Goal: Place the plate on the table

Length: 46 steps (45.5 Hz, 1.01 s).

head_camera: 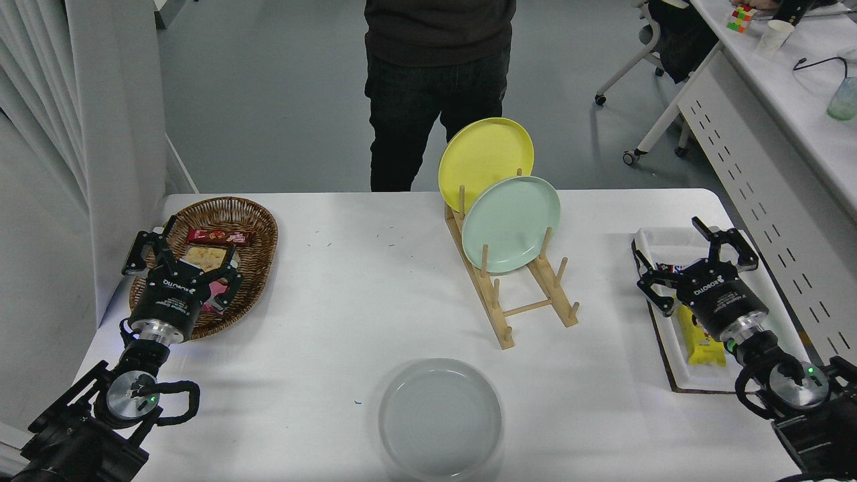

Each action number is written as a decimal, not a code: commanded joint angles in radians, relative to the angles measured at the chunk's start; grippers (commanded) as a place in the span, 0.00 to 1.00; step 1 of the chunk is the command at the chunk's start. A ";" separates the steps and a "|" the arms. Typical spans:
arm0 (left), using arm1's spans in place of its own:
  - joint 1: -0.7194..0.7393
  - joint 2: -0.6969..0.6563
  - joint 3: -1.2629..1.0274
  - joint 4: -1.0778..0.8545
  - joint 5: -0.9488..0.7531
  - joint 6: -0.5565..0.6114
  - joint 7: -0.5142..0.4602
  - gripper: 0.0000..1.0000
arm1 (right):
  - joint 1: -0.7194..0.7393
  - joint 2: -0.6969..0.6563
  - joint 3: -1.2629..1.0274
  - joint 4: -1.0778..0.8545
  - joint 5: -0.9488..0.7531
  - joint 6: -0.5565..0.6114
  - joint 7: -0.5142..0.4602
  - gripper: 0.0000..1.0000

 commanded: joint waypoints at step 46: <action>0.000 0.000 0.000 0.000 0.000 0.000 -0.001 0.98 | 0.049 0.067 -0.008 -0.088 -0.008 0.062 0.003 1.00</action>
